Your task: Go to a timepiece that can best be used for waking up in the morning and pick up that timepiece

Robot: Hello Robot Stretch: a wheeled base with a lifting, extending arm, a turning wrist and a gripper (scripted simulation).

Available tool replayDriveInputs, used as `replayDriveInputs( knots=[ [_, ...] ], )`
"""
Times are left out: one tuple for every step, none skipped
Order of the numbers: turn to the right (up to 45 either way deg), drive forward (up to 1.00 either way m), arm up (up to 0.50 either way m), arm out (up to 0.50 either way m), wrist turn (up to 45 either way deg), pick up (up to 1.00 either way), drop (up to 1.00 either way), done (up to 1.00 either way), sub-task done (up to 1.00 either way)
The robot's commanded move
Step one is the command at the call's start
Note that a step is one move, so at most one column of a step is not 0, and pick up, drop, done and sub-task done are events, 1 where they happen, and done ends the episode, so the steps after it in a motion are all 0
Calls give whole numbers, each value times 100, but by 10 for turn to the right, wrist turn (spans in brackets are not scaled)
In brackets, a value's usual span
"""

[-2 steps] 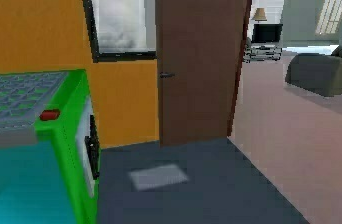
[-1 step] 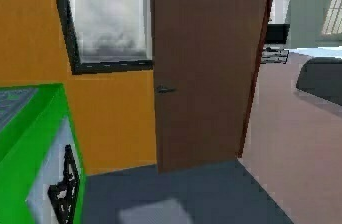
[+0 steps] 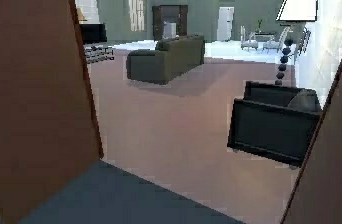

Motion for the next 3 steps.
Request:
replayDriveInputs(
  knots=[
    [120, 0, 0, 0, 0, 0, 0, 0, 0],
    [30, 0, 0, 0, 0, 0, 0, 0, 0],
    [-450, 0, 0, 0, 0, 0, 0, 0, 0]
  ],
)
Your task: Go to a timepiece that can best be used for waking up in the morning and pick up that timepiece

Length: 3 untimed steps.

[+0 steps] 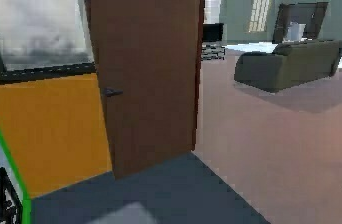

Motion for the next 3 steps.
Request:
replayDriveInputs(
  knots=[
    [-450, 0, 0, 0, 0, 0, 0, 0, 0],
    [-120, 0, 0, 0, 0, 0, 0, 0, 0],
    [0, 30, 0, 0, 0, 0, 0, 0, 0]
  ],
)
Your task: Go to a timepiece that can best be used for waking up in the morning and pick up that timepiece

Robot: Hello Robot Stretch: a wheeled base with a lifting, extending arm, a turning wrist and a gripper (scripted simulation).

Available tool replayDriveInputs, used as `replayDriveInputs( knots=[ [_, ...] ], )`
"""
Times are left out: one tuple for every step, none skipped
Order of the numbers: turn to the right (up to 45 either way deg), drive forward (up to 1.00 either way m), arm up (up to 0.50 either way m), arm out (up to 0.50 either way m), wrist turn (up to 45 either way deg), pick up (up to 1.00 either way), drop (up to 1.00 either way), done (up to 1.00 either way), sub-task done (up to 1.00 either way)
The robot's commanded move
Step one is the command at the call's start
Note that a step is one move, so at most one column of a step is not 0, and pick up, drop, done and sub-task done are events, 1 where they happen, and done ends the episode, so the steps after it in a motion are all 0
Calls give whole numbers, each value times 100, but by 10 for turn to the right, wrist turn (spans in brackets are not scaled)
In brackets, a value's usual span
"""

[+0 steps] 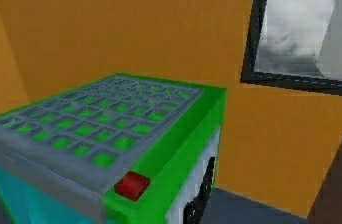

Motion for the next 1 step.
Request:
replayDriveInputs(
  knots=[
    [450, 0, 0, 0, 0, 0, 0, 0, 0]
  ],
)
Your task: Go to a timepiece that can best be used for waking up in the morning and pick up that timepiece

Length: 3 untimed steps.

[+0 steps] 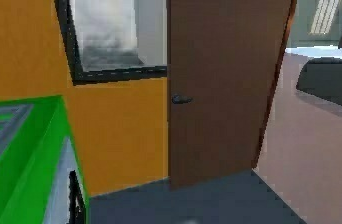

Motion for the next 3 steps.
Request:
replayDriveInputs(
  knots=[
    [450, 0, 0, 0, 0, 0, 0, 0, 0],
    [90, 0, 0, 0, 0, 0, 0, 0, 0],
    [0, 100, 0, 0, 0, 0, 0, 0, 0]
  ],
)
